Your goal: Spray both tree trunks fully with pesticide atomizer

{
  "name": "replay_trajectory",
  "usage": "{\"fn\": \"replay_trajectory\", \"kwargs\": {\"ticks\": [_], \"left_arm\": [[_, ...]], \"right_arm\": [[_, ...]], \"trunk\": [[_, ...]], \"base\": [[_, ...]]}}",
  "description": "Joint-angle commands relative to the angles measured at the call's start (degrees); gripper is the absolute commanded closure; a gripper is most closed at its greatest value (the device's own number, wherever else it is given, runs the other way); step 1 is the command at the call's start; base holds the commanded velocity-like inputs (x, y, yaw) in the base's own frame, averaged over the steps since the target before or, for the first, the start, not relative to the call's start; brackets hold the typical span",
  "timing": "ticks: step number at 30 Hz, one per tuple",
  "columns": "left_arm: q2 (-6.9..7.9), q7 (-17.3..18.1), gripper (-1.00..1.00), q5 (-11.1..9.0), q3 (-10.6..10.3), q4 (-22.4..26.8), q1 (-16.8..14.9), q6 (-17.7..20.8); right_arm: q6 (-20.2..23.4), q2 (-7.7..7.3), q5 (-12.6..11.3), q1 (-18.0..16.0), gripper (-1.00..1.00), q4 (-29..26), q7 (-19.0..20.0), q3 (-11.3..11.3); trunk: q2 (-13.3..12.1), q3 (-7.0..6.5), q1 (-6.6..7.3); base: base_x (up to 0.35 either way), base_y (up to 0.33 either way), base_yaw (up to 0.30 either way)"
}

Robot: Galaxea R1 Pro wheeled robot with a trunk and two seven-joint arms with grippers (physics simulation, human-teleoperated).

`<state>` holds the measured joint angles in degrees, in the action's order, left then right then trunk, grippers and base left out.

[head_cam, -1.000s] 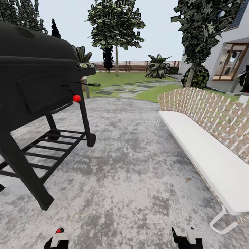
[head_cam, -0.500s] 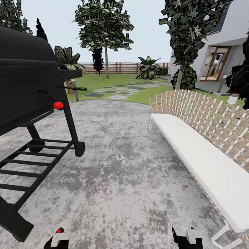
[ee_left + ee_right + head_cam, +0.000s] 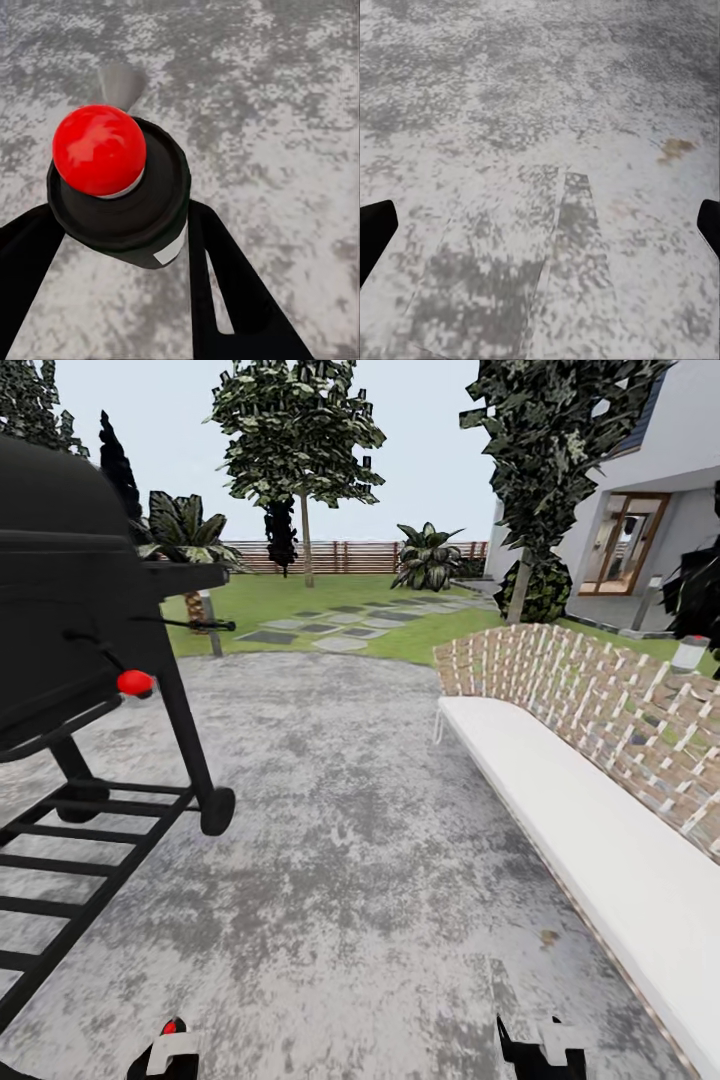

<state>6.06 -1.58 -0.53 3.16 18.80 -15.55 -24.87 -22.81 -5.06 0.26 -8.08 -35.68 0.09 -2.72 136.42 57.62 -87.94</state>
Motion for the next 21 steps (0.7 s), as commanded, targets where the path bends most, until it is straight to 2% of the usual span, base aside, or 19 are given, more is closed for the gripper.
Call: {"fn": "replay_trajectory", "kwargs": {"ticks": [1,5,13,21], "left_arm": [[0.00,0.00,1.00,0.00,0.00,0.01,0.00,0.00],[0.00,0.00,1.00,0.00,0.00,0.01,0.00,0.00],[0.02,-0.02,1.00,-0.05,0.00,0.01,0.00,0.00],[0.05,-0.05,1.00,-0.09,0.00,0.01,0.00,0.00]], "right_arm": [[-0.02,0.01,0.00,0.01,-1.00,0.00,0.00,0.00],[-0.01,0.00,0.00,0.00,-1.00,0.02,0.00,0.00],[-0.03,0.00,0.08,0.00,-1.00,0.08,0.00,0.00],[-0.04,0.03,0.08,0.01,-1.00,0.09,0.00,0.00]], "trunk": [[0.00,0.00,0.00],[0.00,-0.01,0.00],[0.00,-0.47,0.00],[0.00,-1.16,0.00]], "base": [[0.334,-0.097,0.000],[0.333,-0.103,-0.012],[0.332,-0.106,-0.158],[0.332,-0.107,-0.024]]}}
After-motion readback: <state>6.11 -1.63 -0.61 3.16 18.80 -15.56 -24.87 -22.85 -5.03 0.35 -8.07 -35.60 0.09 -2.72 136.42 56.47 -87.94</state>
